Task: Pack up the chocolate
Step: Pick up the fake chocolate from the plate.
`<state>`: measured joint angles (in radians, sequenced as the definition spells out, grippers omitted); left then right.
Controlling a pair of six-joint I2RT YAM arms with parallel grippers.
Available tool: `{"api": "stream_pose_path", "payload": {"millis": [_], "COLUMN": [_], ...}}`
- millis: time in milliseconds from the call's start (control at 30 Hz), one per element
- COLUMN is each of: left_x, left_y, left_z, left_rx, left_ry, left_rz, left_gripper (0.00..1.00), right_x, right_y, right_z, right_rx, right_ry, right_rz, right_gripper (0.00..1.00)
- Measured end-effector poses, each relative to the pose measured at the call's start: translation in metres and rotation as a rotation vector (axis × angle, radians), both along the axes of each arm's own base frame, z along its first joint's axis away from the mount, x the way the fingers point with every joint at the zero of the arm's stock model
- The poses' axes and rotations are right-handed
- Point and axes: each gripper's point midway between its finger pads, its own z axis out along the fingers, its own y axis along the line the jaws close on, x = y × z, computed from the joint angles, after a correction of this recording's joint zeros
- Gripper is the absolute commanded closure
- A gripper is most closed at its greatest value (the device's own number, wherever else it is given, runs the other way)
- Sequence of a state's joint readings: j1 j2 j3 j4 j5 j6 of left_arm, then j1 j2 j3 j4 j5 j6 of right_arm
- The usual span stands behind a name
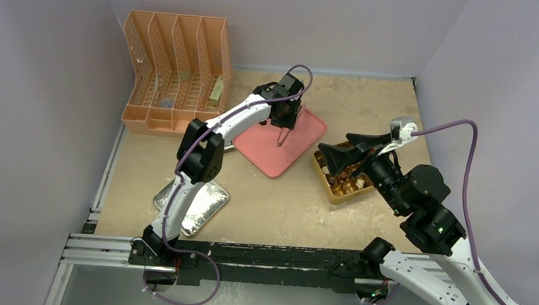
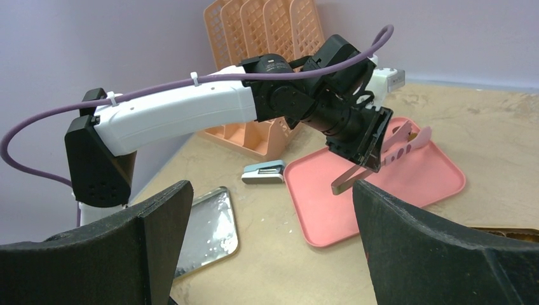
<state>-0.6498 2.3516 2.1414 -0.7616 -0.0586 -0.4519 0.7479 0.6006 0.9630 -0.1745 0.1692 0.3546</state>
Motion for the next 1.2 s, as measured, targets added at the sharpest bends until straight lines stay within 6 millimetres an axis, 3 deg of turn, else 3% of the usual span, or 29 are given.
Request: {"api": "stream_pose_path", "payload": {"millis": [933,1200], "left_x": [0.0,-0.002], "left_y": [0.0,0.002], "left_z": [-0.003,-0.013], "left_rx": [-0.018,-0.002], "left_ry": [0.017,0.038], "left_rz": [0.005,0.006], "left_gripper": [0.65,0.65], "right_x": [0.0,0.0], "right_y": [0.001,0.001], "right_z": [-0.002,-0.002], "right_rx": [-0.002,-0.002], "right_ry": [0.003,0.003], "right_rz": [0.003,0.003], "right_gripper": [0.03,0.02]}}
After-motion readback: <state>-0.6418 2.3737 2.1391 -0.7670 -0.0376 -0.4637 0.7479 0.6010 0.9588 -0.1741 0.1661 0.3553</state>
